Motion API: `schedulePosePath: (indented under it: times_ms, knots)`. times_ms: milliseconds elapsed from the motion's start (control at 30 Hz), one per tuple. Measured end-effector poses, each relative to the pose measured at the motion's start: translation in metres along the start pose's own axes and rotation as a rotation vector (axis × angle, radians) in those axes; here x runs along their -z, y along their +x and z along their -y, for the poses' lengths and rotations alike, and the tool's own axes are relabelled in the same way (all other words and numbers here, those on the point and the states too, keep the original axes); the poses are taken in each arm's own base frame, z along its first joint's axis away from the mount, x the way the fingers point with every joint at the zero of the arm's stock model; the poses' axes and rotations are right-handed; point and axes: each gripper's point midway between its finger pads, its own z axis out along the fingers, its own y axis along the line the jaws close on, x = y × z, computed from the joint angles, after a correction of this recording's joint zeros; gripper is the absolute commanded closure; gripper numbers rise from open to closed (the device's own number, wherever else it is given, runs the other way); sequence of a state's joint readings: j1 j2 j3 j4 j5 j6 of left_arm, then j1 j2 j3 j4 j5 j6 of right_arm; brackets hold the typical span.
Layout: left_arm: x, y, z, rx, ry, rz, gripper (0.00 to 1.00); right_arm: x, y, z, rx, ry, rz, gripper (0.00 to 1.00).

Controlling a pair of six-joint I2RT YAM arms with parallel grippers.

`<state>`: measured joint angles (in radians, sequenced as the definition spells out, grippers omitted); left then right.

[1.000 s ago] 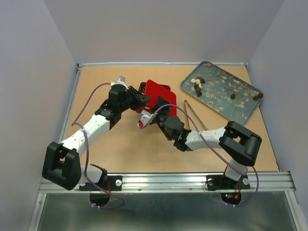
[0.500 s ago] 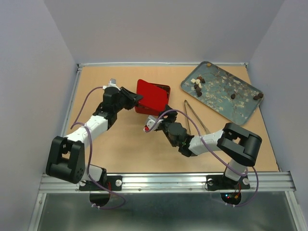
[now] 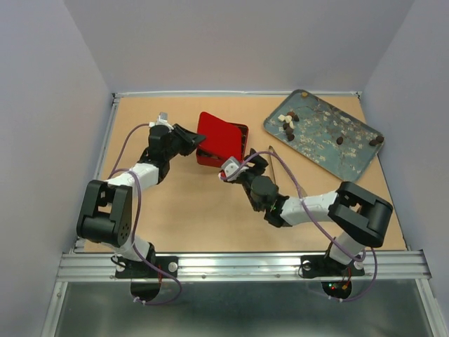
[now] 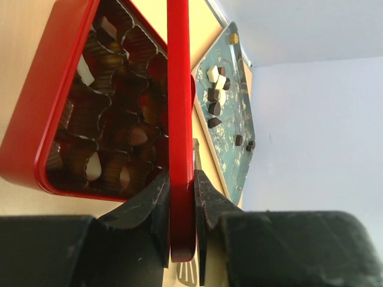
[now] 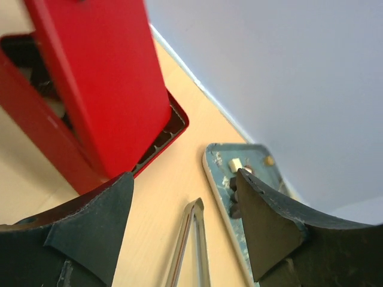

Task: Pack the chocolate

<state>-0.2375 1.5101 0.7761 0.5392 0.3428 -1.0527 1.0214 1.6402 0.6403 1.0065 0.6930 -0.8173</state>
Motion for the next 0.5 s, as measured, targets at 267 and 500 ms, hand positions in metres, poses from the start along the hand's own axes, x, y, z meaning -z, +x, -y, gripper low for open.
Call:
schedulePosePath:
  times_ms: [267,500]
  knots:
    - [-0.008,0.002,-0.012,-0.063,0.031,-0.046,1.0,-0.038,-0.039,0.082,-0.356,0.121,-0.029,0.24]
    - [-0.013,-0.001,-0.013,-0.124,0.053,-0.042,1.0,-0.083,-0.084,0.144,-0.61,0.138,-0.046,0.24]
